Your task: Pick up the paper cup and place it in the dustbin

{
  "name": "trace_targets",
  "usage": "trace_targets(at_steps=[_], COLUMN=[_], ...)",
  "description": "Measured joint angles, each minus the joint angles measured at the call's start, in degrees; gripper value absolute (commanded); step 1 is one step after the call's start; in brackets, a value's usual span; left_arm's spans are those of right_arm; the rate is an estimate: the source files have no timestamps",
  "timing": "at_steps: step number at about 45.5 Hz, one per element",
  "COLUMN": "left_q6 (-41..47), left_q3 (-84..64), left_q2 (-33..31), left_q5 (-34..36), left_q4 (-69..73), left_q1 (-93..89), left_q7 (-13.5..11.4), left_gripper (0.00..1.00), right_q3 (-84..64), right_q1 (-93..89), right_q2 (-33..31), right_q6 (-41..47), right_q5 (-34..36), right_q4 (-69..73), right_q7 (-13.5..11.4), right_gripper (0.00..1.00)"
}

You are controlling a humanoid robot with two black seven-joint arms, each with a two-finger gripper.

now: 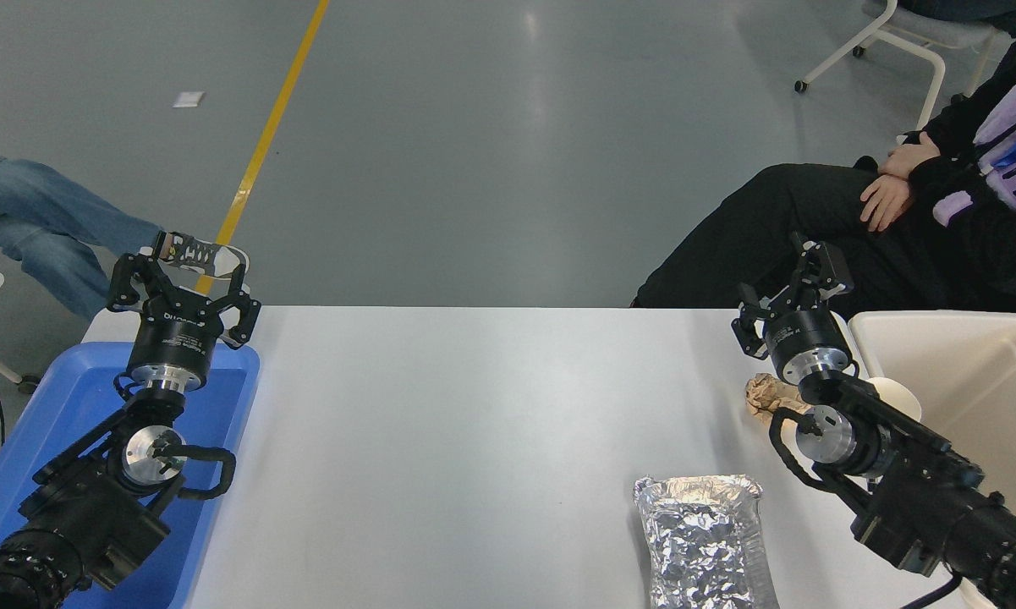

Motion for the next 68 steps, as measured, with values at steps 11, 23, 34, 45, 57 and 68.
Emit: trace_targets(at_steps=[11, 23, 34, 45, 57, 68], left_q6=[0.0, 0.0, 0.0, 0.0, 0.0, 0.0], left_q3=[0.0, 0.0, 0.0, -0.1, -0.1, -0.1], left_q2=[0.0, 0.0, 0.0, 0.0, 0.0, 0.0], left_q5=[0.0, 0.0, -0.1, 0.0, 0.0, 0.0], left_q4=[0.0, 0.0, 0.0, 0.0, 0.0, 0.0], left_q1=[0.0, 0.0, 0.0, 0.0, 0.0, 0.0], left_q7=[0.0, 0.0, 0.0, 0.0, 0.0, 0.0], left_gripper=[0.99, 0.99, 0.99, 0.99, 0.99, 0.99], right_q3=[-0.1, -0.7, -9.3, -27.1, -51.9, -76.6], right_q1=[0.1, 0.2, 3.6, 11.8, 23.2, 34.4], right_q2=[-0.1, -1.3, -5.3, -10.7, -14.6, -15.7], right_q6=[0.1, 0.3, 0.5, 0.6, 0.7, 0.8], right_q5=[0.2, 1.6, 3.9, 8.4, 10.2, 10.6], right_q4=[-0.2, -0.1, 0.8, 1.6, 3.8, 10.8], right_q7=[0.0, -0.1, -0.1, -0.1, -0.1, -0.1], right_gripper=[1.00, 1.00, 1.00, 1.00, 1.00, 1.00])
